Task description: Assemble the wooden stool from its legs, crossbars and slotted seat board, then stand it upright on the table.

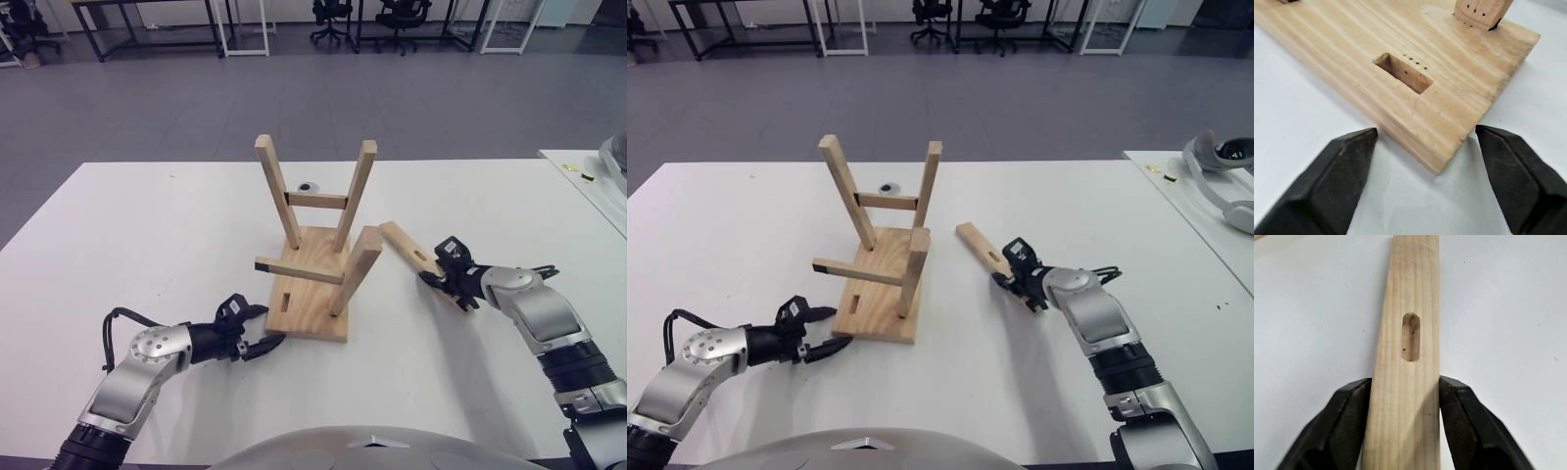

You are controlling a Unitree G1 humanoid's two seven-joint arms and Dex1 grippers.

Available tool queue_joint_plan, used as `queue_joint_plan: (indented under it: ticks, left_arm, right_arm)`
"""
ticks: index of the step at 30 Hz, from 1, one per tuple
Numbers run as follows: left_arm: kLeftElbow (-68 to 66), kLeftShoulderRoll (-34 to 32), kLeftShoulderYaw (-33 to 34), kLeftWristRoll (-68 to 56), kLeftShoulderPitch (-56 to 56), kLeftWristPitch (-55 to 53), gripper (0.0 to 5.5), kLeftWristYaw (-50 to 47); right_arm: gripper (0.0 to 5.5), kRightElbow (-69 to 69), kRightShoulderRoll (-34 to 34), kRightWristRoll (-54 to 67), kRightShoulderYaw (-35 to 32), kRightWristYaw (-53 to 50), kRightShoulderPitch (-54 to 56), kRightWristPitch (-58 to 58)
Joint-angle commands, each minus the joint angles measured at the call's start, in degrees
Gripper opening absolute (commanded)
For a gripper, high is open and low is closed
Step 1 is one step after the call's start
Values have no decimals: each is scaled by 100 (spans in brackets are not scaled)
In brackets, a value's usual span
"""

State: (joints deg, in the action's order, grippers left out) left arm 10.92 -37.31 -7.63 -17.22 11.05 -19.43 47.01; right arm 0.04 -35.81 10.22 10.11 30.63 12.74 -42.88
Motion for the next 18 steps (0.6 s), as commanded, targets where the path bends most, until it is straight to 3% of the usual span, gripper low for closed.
queue_joint_plan:
  ticks: [1, 5, 7, 8, 10, 18]
  left_arm:
    - [-491, 69, 710, -131, -261, -196, 371, -396]
    - [-854, -198, 1883, -907, -915, -301, 371, -111]
    - [-919, -260, 2112, -1239, -1189, -464, 371, 114]
    - [-833, -226, 2091, -1373, -1278, -602, 371, 178]
    - [-795, -108, 1745, -1169, -1388, -491, 371, 238]
    - [-2747, -243, 252, 1633, -1993, 1395, 371, -666]
  right_arm:
    - [219, 199, 390, 70, -393, -292, -62, 95]
    - [218, 696, 740, 300, -1425, -829, 576, 646]
    - [212, 865, 808, 354, -1737, -997, 916, 817]
    - [185, 955, 834, 361, -1859, -1096, 1095, 919]
    - [147, 1038, 901, 367, -2000, -1228, 1399, 1041]
    - [32, 734, 968, 415, -1765, -960, 1585, 782]
